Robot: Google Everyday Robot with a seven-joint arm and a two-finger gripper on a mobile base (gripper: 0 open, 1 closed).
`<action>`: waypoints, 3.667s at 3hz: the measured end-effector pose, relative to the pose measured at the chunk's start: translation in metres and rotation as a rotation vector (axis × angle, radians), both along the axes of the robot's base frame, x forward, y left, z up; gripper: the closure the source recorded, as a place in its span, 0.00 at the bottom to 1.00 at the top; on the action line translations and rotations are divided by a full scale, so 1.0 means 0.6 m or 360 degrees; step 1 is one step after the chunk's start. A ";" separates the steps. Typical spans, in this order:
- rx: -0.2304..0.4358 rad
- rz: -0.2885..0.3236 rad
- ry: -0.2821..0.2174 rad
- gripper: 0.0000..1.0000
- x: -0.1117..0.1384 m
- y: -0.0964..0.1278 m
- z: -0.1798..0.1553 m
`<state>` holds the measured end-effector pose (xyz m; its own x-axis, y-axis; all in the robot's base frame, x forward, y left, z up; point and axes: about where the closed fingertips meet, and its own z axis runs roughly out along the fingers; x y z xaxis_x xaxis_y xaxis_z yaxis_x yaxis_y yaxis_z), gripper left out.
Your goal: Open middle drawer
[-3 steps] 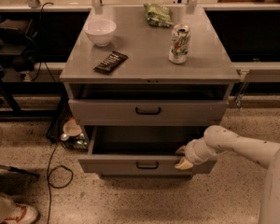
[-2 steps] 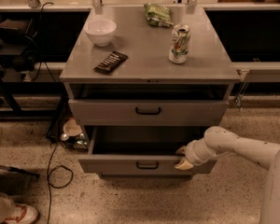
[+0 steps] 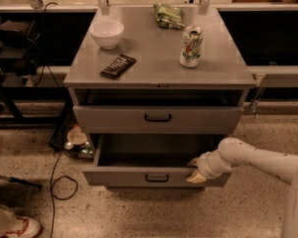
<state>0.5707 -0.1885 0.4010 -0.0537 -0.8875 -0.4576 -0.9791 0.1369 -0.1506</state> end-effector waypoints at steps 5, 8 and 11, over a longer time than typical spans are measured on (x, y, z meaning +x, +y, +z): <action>0.0006 -0.0063 0.0029 1.00 -0.058 0.008 0.001; 0.0019 -0.0117 0.0055 1.00 -0.104 0.018 0.001; 0.0034 -0.0177 0.0083 1.00 -0.151 0.028 0.000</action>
Offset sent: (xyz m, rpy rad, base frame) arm -0.2764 0.0373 -0.0782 -0.0017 0.1455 -0.2845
